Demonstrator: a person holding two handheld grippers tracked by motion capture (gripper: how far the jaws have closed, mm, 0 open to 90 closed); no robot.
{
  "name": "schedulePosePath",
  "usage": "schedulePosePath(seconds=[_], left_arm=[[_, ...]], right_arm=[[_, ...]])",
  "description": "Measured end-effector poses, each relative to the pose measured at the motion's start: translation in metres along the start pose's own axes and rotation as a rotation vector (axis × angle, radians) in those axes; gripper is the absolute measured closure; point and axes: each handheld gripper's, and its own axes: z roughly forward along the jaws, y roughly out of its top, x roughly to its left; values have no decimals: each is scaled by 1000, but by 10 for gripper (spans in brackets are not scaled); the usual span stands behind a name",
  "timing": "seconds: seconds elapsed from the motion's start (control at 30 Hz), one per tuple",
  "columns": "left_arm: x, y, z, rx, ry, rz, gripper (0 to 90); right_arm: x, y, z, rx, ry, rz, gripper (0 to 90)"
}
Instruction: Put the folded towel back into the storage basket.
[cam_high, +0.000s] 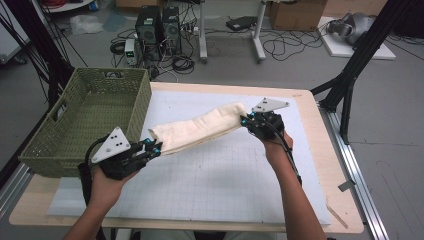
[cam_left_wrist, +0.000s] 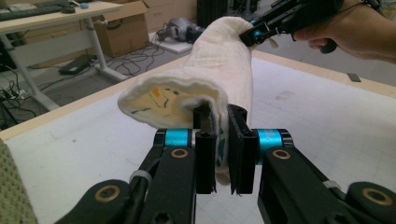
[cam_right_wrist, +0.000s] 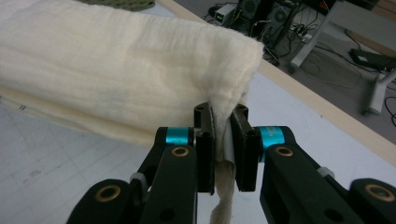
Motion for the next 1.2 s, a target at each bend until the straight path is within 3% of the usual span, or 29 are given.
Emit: schedulePosePath(seconds=[0.4,1.2], left_arm=[[12,7,-31,-29,65,13,824],[48,0,-103,-86,243,-22,824]], right_arm=[[11,51,29,-42,29,-44,821],[62,146,94,-106,128,-150,822]])
